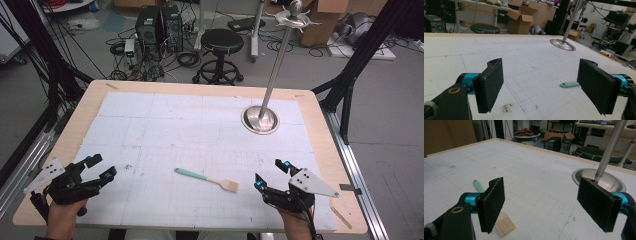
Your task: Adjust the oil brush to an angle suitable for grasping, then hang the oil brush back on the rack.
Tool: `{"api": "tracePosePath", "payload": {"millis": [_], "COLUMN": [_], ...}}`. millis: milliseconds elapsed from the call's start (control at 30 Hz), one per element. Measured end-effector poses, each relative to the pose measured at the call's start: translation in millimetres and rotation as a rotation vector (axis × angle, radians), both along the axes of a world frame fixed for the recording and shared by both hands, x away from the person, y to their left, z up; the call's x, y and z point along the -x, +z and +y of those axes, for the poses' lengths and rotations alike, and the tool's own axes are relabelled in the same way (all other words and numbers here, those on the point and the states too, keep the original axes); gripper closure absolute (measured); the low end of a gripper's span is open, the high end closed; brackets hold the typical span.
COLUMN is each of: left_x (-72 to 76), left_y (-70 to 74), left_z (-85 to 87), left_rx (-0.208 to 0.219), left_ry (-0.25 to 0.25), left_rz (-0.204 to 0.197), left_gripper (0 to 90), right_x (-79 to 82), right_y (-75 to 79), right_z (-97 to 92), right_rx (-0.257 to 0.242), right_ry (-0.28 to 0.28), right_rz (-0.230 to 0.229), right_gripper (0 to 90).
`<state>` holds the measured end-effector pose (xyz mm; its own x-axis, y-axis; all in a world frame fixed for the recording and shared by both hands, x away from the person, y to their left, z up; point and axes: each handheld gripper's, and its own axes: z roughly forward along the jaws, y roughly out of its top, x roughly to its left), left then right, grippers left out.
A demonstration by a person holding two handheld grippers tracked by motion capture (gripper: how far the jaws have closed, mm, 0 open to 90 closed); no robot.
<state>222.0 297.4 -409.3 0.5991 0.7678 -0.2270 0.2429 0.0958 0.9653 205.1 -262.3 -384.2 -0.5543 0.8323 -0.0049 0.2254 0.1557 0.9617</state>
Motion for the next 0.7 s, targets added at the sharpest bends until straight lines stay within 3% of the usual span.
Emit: {"api": "tracePosePath", "payload": {"millis": [400,567,700], "left_x": [-0.2,-0.2,-0.5], "left_y": [-1.9,-2.0,-0.8], "left_z": [-0.9,-0.6,-4.6], "left_rx": [-0.008,-0.008,-0.022], "left_ry": [-0.011,-0.016,-0.02], "left_rz": [0.007,0.0,-0.002], "left_gripper": [21.8,21.6,21.4], "right_x": [-3.5,-10.1,-16.4], "right_y": [-1.4,-3.8,-8.5], "right_z": [15.0,33.6,50.2], "right_rx": [0.016,0.034,0.087], "right_ry": [0.065,0.137,0.207], "right_rz": [0.013,0.054,0.085], "right_gripper": [20.8,21.3,21.8]}}
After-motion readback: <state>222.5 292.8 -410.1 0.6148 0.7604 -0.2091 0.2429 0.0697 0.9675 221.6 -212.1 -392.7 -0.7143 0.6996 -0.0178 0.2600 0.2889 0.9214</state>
